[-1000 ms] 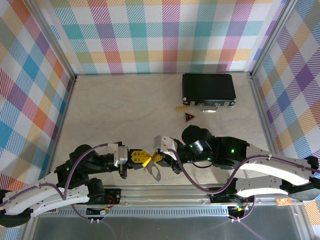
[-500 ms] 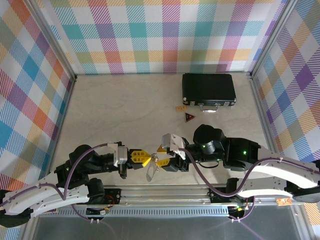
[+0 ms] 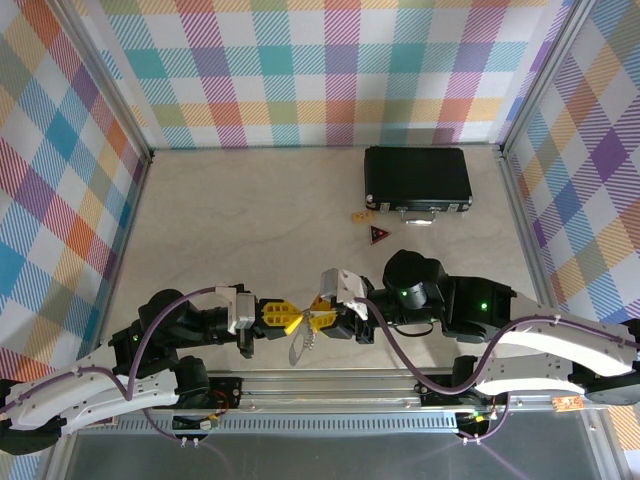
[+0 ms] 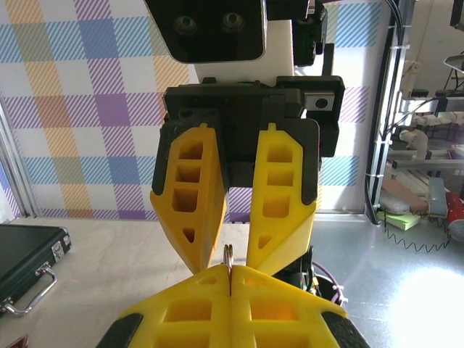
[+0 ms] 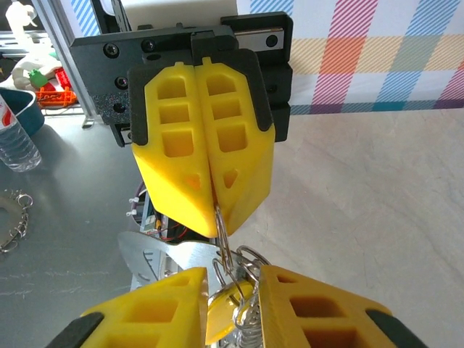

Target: Put the keys on the keyring

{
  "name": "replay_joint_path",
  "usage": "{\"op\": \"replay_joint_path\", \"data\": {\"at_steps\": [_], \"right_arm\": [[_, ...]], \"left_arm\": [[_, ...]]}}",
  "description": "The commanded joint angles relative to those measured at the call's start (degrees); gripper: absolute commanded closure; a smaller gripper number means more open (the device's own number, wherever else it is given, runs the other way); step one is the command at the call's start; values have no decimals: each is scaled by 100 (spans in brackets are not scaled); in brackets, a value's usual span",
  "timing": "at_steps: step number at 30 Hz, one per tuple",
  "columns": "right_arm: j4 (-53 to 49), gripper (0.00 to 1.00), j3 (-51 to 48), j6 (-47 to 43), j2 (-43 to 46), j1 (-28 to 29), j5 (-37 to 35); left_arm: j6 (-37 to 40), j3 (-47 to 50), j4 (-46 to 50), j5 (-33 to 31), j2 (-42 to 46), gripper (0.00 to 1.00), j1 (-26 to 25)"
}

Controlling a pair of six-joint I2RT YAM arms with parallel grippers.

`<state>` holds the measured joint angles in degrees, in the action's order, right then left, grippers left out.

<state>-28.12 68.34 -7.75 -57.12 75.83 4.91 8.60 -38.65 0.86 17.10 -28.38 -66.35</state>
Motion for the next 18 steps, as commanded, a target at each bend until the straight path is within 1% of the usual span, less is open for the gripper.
{"op": "replay_joint_path", "data": {"at_steps": [1,4,13,18], "right_arm": [[219,79,57,-24,-60,54,194],[227,83,75,-40,-91,53,254],[310,100,6,-100,-80,54,379],[291,100,-27,-144,-45,50,321]], "left_arm": [[-25,35,-341,83,25,100,-18],[-25,14,-342,92,17,100,-14],[1,16,-247,31,43,100,-13],[168,-151,216,-180,44,100,-14]]}}
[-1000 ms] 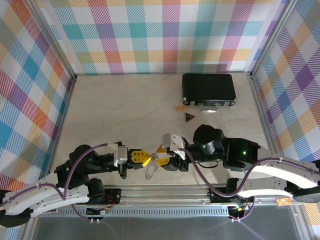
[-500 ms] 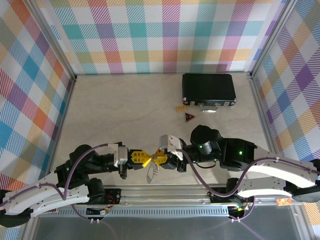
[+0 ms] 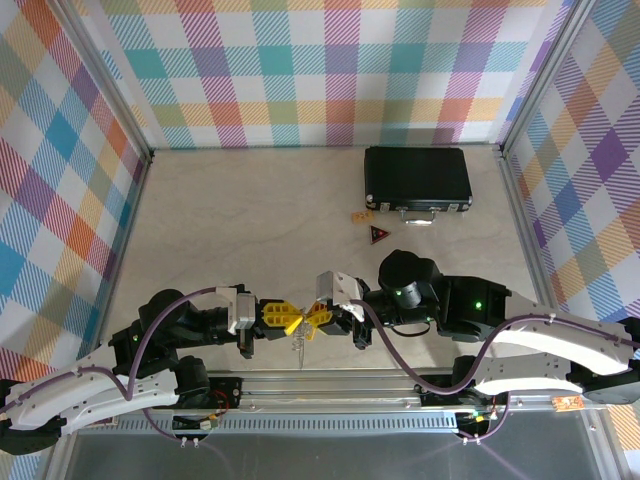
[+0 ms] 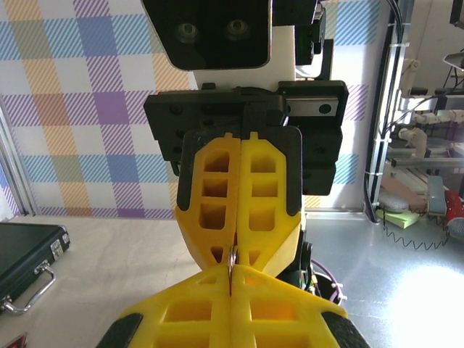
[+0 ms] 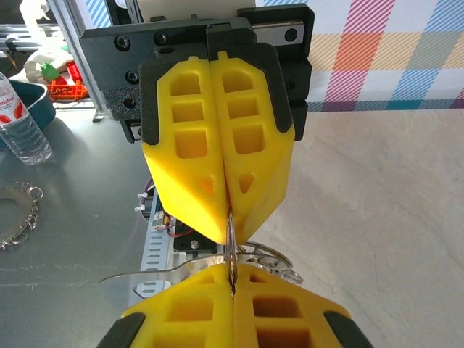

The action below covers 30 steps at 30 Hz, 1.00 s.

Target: Put the keys on the keyring

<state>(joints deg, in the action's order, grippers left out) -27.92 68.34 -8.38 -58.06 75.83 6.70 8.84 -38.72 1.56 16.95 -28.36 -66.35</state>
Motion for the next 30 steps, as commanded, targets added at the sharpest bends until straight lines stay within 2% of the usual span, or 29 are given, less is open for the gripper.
{"op": "replay_joint_path", "data": {"at_steps": [1,3,5,7,10,13,16,24,30], "right_arm": [[205,100,1,-97,50,53,95],[-40,100,137,-153,3,54,-99],[-400,100,324,-216,-110,48,-345],[-693,100,480,-258,-220,54,-534],[-1100,100,743,-319,-408,48,-669],[-1400,100,944,-357,-576,53,-673],[-1579,100,1078,-388,-701,47,-670],[-1630,100,1106,-393,-764,54,-558],[-1551,100,1061,-345,-711,53,-465]], "left_arm": [[213,-216,363,-252,39,100,-10],[337,-408,825,-518,9,92,-13],[480,-695,1378,-789,-106,81,-18],[570,-917,1946,-955,-275,75,-15],[609,-1092,2269,-959,-583,71,-12],[600,-1094,2161,-707,-772,70,-18],[613,-1109,2068,-626,-893,71,-19],[662,-1103,1997,-738,-816,99,-17],[595,-944,1728,-688,-488,100,-13]]}}
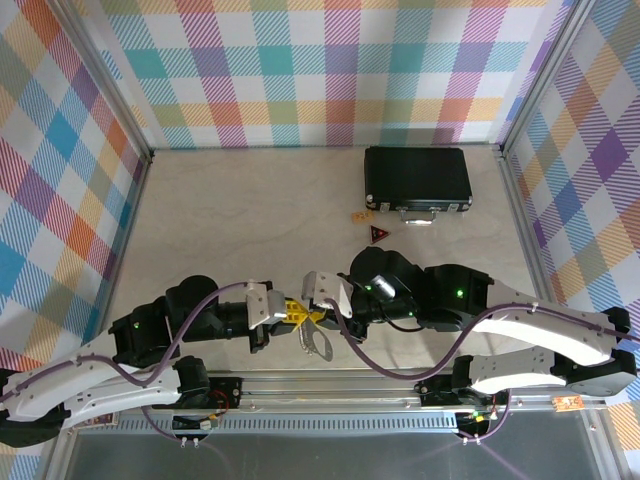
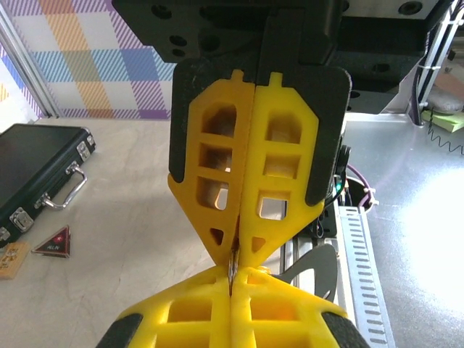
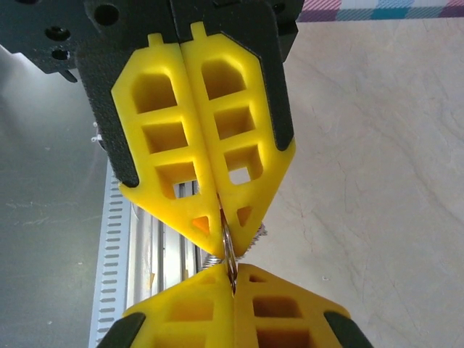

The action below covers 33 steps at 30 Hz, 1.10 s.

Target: Put the keys on the keyring

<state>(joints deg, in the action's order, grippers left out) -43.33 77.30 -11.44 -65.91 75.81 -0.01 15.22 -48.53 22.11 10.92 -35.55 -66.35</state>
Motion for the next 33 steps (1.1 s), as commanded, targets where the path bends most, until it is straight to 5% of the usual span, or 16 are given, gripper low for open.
{"op": "replay_joint_path", "data": {"at_steps": [1,6,15,21,33], "right_arm": [[27,100,157,-32,86,57,228],[305,87,-41,163,229,55,299],[536,90,-202,291,411,54,362],[646,75,-271,336,502,56,395],[1039,69,-477,404,781,56,712]], "left_arm": [[-69,92,-435,-49,307,100,-13],[-254,343,-1103,233,590,100,-18],[-344,512,-1591,496,567,100,-15],[-383,553,-1649,576,549,100,-12],[-390,520,-1636,687,527,100,-11]]}}
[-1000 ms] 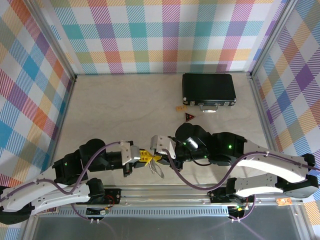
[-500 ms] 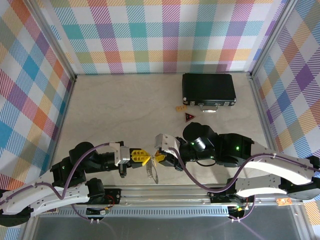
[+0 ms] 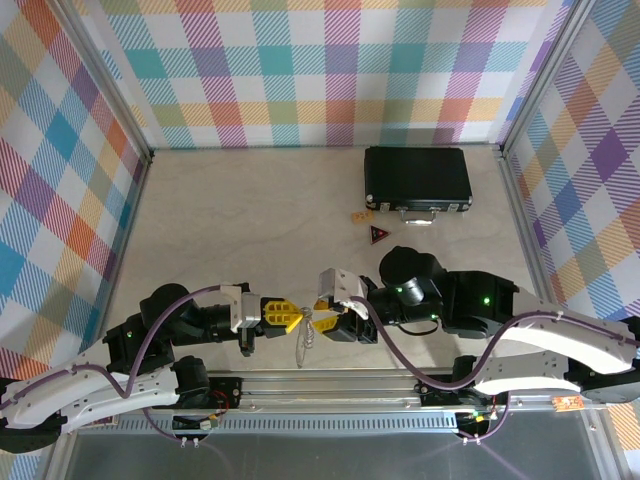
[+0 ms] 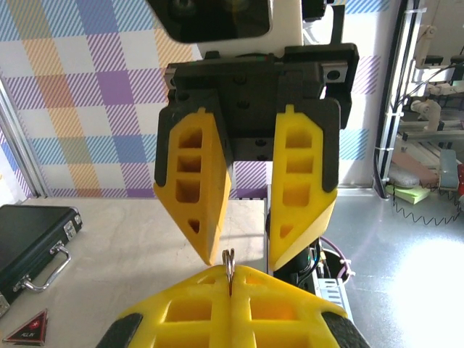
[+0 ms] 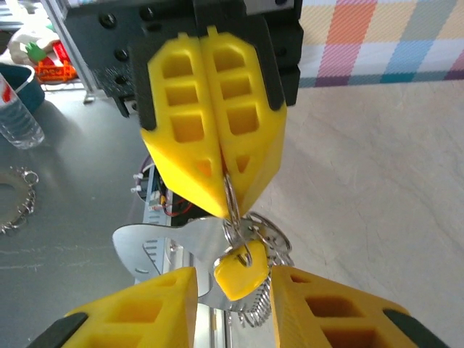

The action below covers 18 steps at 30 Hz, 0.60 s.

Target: Put the keys on the keyring

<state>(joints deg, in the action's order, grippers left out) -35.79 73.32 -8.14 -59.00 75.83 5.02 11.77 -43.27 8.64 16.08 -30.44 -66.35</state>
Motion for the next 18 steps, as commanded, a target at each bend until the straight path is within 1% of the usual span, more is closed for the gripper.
{"op": "replay_joint_path", "data": {"at_steps": [1,9,12,14,18], "right_arm": [[309,69,-81,80,86,52,218],[385,74,-57,85,-23,48,254],[379,81,-63,76,-33,54,253],[397,88,-76,76,-41,50,277],[370,98,-72,52,-94,53,314]], "left_arm": [[-43,-3,-286,194,3,100,-17],[-70,-2,-295,334,11,100,-11],[-72,-15,-299,344,20,100,-12],[-78,-6,-293,344,20,100,-19],[-83,-11,-294,358,29,100,-14]]}}
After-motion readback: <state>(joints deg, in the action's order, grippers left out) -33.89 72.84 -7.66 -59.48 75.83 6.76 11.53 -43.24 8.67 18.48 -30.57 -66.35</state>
